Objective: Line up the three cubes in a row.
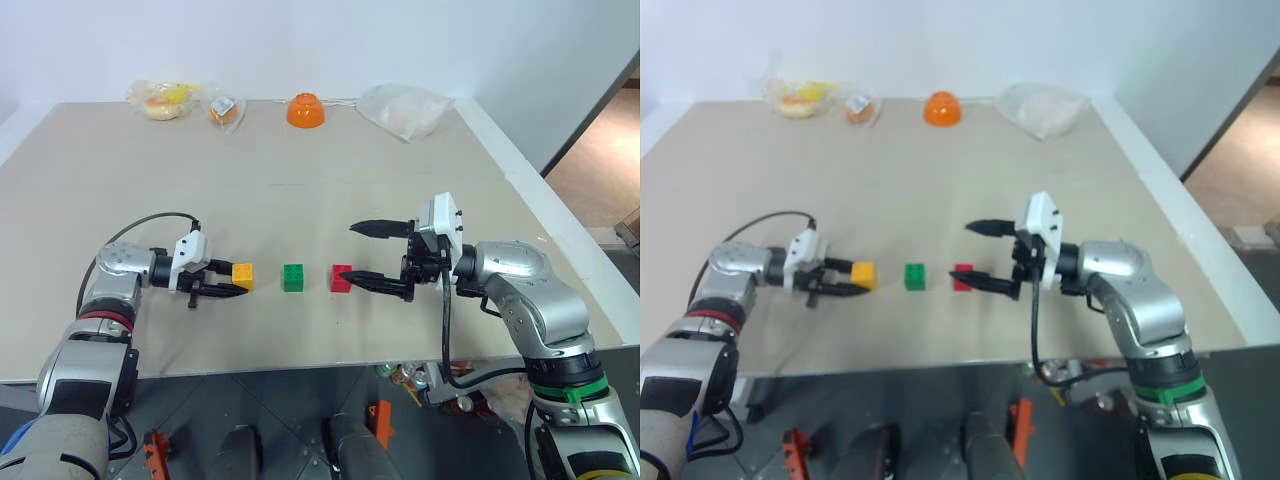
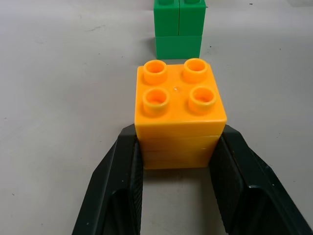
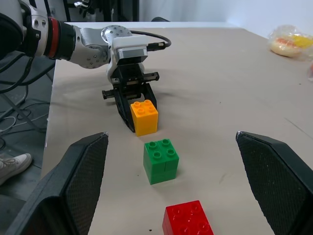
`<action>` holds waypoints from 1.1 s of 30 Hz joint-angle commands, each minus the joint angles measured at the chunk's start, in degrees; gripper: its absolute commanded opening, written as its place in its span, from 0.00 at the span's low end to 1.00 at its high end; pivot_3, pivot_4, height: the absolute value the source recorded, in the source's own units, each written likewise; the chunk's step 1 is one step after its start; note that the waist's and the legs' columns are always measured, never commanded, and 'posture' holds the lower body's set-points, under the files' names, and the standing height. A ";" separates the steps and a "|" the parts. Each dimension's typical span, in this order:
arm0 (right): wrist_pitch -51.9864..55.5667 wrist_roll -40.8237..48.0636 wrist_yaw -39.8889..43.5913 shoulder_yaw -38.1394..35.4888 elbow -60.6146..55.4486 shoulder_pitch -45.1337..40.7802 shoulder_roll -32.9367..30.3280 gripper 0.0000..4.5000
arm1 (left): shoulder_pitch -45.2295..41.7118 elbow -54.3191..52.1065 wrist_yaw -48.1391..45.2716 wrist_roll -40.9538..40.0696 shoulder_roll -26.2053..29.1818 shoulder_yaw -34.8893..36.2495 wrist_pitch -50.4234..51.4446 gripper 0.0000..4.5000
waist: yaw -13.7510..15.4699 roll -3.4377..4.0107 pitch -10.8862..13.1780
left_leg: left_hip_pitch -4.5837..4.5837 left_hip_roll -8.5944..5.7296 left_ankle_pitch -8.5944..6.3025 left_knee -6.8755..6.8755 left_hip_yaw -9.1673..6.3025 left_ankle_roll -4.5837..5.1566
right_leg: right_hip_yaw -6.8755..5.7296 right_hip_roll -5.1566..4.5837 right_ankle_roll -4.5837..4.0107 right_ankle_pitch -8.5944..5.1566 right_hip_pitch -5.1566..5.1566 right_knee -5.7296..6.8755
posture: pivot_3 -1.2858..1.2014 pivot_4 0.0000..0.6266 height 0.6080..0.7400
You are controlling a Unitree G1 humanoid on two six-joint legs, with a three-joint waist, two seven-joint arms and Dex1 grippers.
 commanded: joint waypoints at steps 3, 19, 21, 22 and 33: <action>-1.11 0.38 -0.03 -0.86 -0.40 -1.61 0.11 0.97 | -0.97 0.06 0.04 0.12 -0.25 1.35 0.80 0.58 | 0.02 0.00 0.00 | 0.00 0.00 0.00 0.00 0.00 0.00 | 0.00 0.00 0.00 0.00 0.00 0.00 | 0.52 0.24 1.00; -2.15 0.48 0.57 -0.60 1.61 -3.83 0.94 0.97 | 4.53 -1.10 3.20 -0.55 10.28 4.83 -0.98 0.88 | -0.65 0.00 0.00 | 0.08 0.09 0.00 -0.02 0.00 0.00 | 0.03 0.11 -0.16 -0.12 -0.13 0.40 | 0.52 0.24 1.00; -2.39 0.42 0.87 -0.59 2.18 -4.02 0.99 0.97 | 6.12 -1.75 3.19 -1.45 12.30 6.30 -0.36 0.88 | -0.42 0.00 0.00 | 0.08 0.08 0.00 -0.02 -0.03 0.00 | -0.02 0.10 -0.20 -0.20 -0.15 0.49 | 0.52 0.24 1.00; -2.52 0.37 1.01 -0.57 2.44 -4.08 1.01 0.97 | 6.74 -2.09 3.18 -1.82 12.94 6.91 -0.16 0.88 | -0.28 0.00 0.00 | 0.09 0.08 0.00 -0.02 -0.04 0.00 | -0.03 0.10 -0.21 -0.20 -0.15 0.50 | 0.52 0.24 1.00; -8.34 -4.51 9.34 -1.13 15.00 -4.02 -6.20 0.97 | 38.08 -51.45 10.58 -16.43 18.56 16.67 25.90 0.88 | -0.16 -0.01 0.01 | 0.11 0.10 -0.02 -0.06 0.15 -0.04 | -0.04 -0.13 -0.28 -0.37 -0.21 0.55 | 0.52 0.24 1.00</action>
